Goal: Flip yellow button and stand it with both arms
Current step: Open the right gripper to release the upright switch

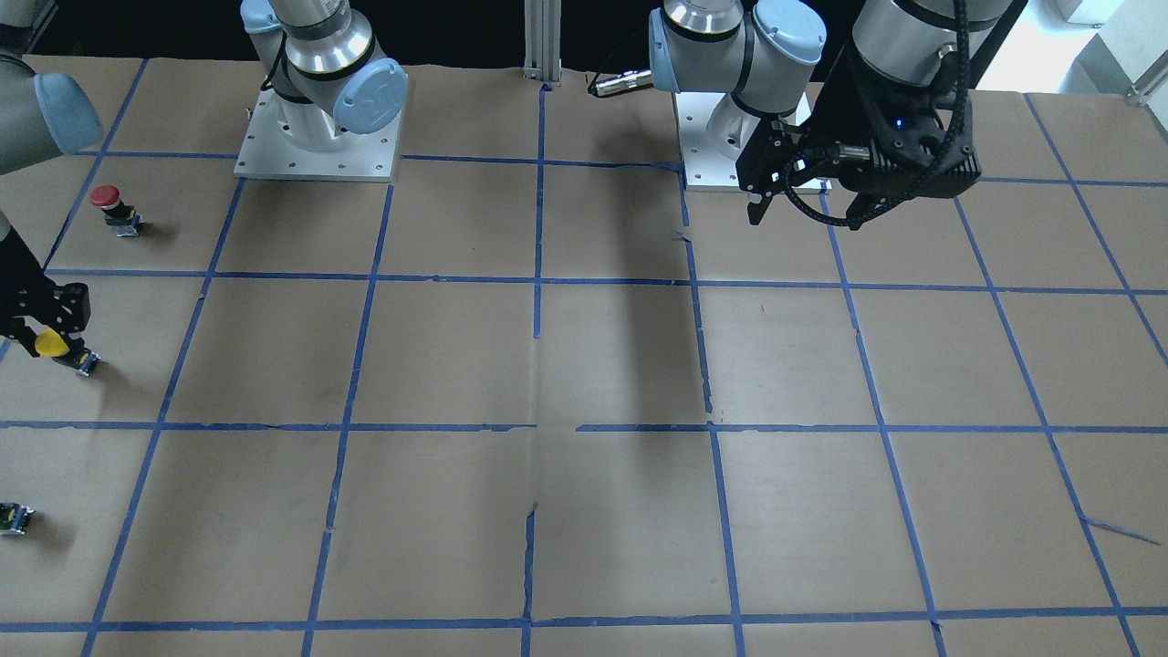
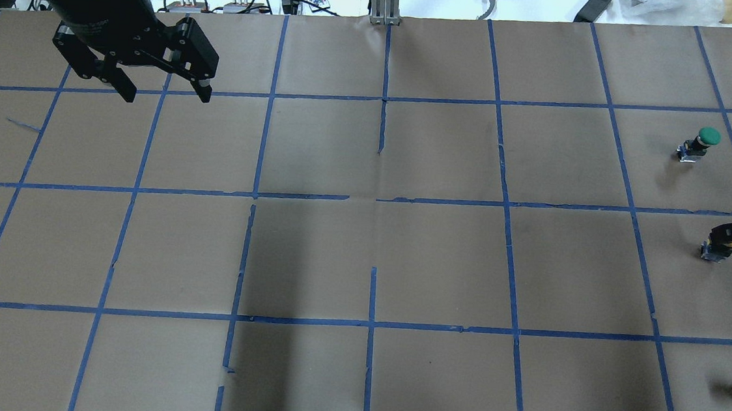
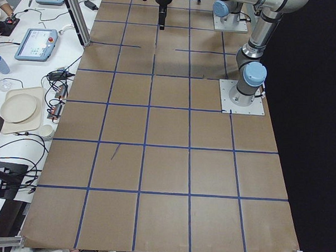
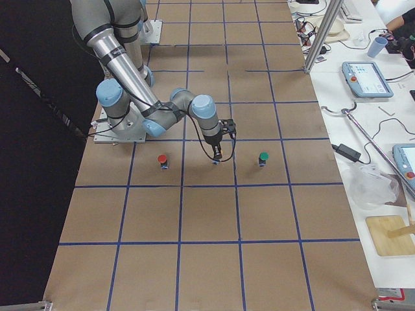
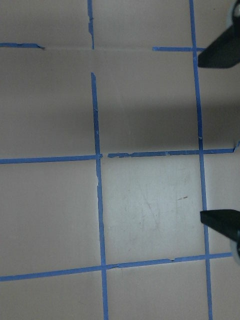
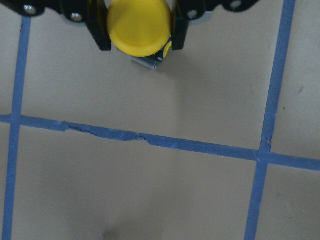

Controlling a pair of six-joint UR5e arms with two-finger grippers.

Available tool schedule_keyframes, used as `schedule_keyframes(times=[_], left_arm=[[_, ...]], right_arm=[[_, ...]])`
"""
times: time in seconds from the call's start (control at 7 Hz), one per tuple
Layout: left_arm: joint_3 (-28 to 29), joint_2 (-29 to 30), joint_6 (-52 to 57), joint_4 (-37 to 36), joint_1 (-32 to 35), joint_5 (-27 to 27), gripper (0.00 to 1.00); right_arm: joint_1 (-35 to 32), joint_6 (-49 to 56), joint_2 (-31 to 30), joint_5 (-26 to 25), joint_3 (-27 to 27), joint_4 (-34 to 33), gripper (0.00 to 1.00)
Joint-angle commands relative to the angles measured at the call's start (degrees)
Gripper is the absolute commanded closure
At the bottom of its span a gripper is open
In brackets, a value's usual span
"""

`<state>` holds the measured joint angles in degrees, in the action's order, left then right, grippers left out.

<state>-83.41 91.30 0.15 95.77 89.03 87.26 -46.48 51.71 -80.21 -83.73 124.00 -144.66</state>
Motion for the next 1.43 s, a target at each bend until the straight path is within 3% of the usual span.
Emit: schedule_keyframes(times=[0.0,0.43,0.71,1.0,1.14,1.29], left_arm=[[-1.2,-0.2,-1.1,-0.1,0.4,-0.5,0.01],[-1.3,-1.0,-1.0,-0.3,0.5,0.6,0.01],[-1.3,-1.1,4.7,-0.7,0.5,3.4,0.01],[-1.3,-1.4,4.2,-0.6,0.6,2.9,0.01],[-1.3,-1.4,4.2,-0.6,0.5,3.0,0.01],[-1.2,-1.4,4.2,-0.6,0.5,2.9,0.01]], right_arm=[[0.3,0.1,-0.1,-1.3,0.0,1.4,0.48],[0.3,0.0,-0.3,-1.3,-0.3,1.3,0.03],[0.3,-0.3,-1.5,-1.4,-2.8,5.4,0.01],[-0.5,-7.5,-8.0,-1.4,-10.1,25.3,0.01],[-3.8,-13.3,-11.7,-1.4,-12.7,33.0,0.0],[-9.4,-18.6,-15.9,-4.5,-13.8,37.6,0.0]])
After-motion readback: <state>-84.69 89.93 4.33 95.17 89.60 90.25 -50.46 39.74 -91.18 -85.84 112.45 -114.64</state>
